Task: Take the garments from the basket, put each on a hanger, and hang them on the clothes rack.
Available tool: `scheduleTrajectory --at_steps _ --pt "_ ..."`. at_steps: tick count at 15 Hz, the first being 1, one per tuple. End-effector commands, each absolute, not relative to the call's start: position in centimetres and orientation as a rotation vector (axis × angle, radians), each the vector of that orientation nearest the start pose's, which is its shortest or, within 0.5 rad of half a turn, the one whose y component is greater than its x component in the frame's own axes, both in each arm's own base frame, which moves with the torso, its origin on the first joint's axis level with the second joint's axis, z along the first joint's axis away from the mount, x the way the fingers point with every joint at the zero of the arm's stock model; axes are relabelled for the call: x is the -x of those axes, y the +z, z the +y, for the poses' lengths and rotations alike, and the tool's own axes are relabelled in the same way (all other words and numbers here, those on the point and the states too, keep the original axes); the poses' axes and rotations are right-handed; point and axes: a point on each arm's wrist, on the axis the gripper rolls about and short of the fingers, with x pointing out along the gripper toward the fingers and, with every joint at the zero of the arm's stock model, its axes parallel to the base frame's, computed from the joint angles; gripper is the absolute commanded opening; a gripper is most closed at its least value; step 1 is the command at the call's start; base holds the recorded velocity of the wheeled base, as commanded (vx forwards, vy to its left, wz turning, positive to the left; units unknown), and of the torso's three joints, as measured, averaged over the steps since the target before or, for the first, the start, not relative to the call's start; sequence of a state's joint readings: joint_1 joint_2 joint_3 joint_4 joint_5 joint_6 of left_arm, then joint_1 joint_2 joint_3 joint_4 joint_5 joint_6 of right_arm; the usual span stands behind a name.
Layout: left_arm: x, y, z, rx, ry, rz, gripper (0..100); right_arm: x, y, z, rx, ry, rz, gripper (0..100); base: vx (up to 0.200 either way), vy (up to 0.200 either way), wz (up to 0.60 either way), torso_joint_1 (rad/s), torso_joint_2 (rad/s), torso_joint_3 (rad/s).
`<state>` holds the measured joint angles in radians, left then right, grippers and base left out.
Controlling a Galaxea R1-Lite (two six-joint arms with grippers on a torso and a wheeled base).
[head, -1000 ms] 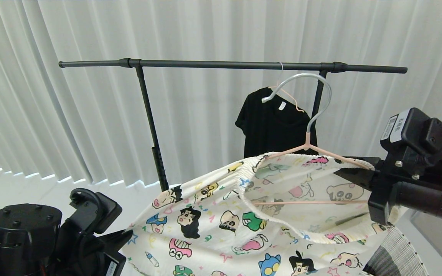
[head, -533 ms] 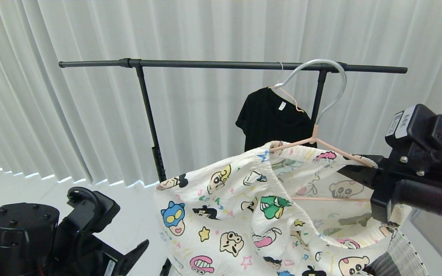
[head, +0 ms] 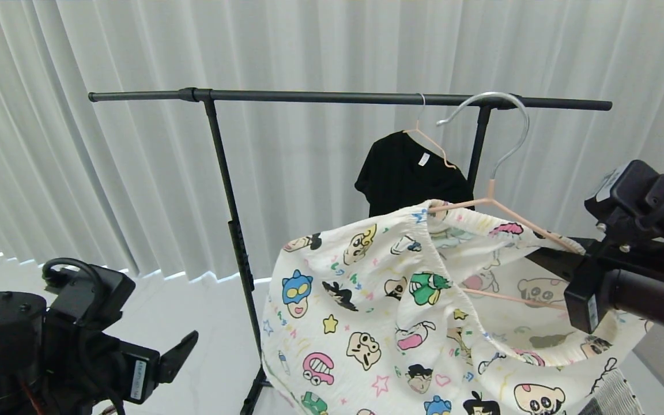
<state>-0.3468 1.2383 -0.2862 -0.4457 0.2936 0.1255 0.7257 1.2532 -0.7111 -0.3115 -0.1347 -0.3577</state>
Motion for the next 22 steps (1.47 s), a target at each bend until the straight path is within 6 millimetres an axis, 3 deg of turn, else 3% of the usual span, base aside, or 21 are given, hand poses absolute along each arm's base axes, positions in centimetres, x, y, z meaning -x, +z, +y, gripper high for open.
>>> scheduleTrajectory --at_steps 1,5,11,19,22 --pt "-14.8 14.3 -3.8 -0.258 0.009 0.451 100 -14.4 23.5 12.2 0.452 0.604 0.137 0 0.0 0.0 0.0 0.0 0.0 0.0" --pt "-14.6 14.9 -2.9 -0.25 0.105 0.422 100 -13.5 23.1 11.0 0.5 0.599 0.264 0 0.0 0.0 0.0 0.0 0.0 0.0" --pt "-13.4 16.0 -2.1 -0.252 0.142 0.352 100 -13.5 23.0 10.7 0.405 0.541 0.522 0 0.0 0.0 0.0 0.0 0.0 0.0" --pt "-13.0 16.7 -2.1 -0.298 0.13 0.316 100 -18.7 20.0 14.8 0.204 0.308 0.747 0 0.0 0.0 0.0 0.0 0.0 0.0" --pt "-13.1 17.0 -2.1 -0.295 0.13 0.306 100 -20.9 20.6 16.6 0.105 0.236 0.714 0 0.0 0.0 0.0 0.0 0.0 0.0"
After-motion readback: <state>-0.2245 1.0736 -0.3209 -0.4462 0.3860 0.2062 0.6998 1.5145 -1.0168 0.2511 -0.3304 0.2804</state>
